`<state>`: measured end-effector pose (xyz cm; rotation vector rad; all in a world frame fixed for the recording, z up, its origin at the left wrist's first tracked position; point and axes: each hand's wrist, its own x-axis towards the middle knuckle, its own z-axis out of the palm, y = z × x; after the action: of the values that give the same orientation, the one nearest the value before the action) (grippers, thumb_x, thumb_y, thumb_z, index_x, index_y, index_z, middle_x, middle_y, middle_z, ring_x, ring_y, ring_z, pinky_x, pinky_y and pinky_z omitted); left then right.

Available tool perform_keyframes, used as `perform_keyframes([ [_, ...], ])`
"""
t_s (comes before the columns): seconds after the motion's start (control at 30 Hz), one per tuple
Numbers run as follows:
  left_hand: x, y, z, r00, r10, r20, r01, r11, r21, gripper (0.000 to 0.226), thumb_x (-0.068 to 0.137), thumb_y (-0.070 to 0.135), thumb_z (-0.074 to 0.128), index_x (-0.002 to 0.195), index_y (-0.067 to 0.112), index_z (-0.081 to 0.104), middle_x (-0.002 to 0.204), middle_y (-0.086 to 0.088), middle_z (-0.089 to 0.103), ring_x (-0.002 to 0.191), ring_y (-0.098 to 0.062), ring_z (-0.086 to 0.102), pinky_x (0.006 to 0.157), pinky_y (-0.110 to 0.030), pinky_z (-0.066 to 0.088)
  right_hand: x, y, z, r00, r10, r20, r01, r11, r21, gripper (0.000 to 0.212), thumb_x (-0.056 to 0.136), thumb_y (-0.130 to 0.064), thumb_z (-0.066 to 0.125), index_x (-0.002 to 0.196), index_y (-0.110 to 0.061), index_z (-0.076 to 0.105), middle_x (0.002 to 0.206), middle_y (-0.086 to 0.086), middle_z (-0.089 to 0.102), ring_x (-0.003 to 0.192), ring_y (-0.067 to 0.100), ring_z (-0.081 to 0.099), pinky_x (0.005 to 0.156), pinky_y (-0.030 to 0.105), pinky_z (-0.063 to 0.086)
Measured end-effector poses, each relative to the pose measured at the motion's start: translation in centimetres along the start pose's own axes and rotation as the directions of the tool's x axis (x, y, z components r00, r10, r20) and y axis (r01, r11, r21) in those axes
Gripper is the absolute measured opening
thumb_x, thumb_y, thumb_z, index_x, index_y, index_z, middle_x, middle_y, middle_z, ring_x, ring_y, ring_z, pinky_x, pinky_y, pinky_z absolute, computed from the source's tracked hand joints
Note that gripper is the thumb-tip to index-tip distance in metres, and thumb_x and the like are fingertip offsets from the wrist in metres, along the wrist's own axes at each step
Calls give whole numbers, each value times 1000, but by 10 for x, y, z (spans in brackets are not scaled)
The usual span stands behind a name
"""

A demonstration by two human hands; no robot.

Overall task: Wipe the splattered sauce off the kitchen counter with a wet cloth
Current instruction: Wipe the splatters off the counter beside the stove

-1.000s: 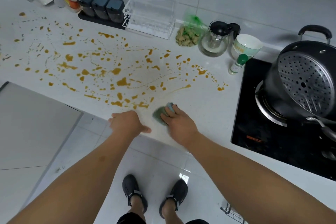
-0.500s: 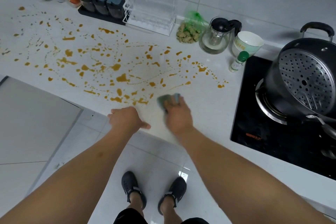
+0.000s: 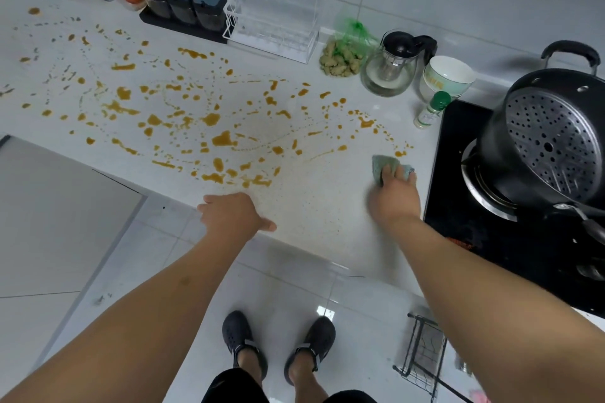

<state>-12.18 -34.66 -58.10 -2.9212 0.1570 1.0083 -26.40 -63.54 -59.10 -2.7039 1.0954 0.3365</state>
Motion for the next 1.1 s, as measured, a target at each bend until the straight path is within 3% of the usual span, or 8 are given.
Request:
perform_keyframes([
  [0.07,0,-1,2,1000,1,-7,-1,1000,-3,85,53,89,76,97,22,52,146,-33,48,138,-54,37,109,-59,41,-4,-39,8,1000,-2,-3,2,999,-46,66,95,-26,33,158,-10,22,159,21,31,150,40,17,125,47,11],
  [0.27,2,2,-1,1000,10,9,-10,999,51,98,53,89,76,120,19,60,147,-29,51,141,-51,37,108,-57,43,-60,-132,41,926,-378,-12,379,925,34,54,87,-22,60,141,-15,57,146,15,54,140,49,37,113,48,40],
  [0.43,0,2,1,999,12,-31,-10,997,70,105,50,90,77,123,16,64,140,-28,57,137,-47,41,103,-52,45,-86,-85,58,759,-649,51,638,757,140,60,72,0,75,131,-13,68,146,13,56,139,47,43,114,55,38],
  [0.5,-1,0,0,1000,19,-21,-17,997,81,106,49,91,76,121,15,66,140,-31,57,136,-50,41,104,-55,44,-84,-45,48,801,-598,-37,598,794,109,66,69,9,73,131,-12,68,145,14,56,138,46,44,114,56,36],
  [0.63,-2,1,-1,999,45,-4,-44,992,116,106,51,91,75,124,15,67,142,-35,53,137,-55,41,107,-58,43,-70,8,21,974,-226,28,217,957,194,73,80,2,57,150,-18,49,162,9,34,153,37,19,119,48,34],
  [0.8,-9,-4,-3,993,120,0,-116,957,265,114,67,97,55,141,10,58,144,-29,55,141,-54,38,111,-55,41,-36,-36,9,982,172,79,-183,971,154,77,89,-19,51,160,-21,21,167,8,12,151,40,3,123,44,18],
  [0.97,-18,-9,-8,981,195,-23,-174,919,354,116,78,95,43,149,5,48,147,-25,53,137,-52,41,109,-54,44,-42,-121,16,998,2,56,-6,998,63,70,95,-22,48,159,-17,21,167,14,14,152,43,6,125,44,7],
  [1.1,-14,-11,-8,978,207,17,-199,914,353,118,75,97,43,148,5,50,147,-25,52,134,-52,43,105,-56,45,-93,-155,55,964,-250,89,233,958,167,66,84,-22,52,149,-20,43,161,9,33,147,47,21,118,50,29],
])
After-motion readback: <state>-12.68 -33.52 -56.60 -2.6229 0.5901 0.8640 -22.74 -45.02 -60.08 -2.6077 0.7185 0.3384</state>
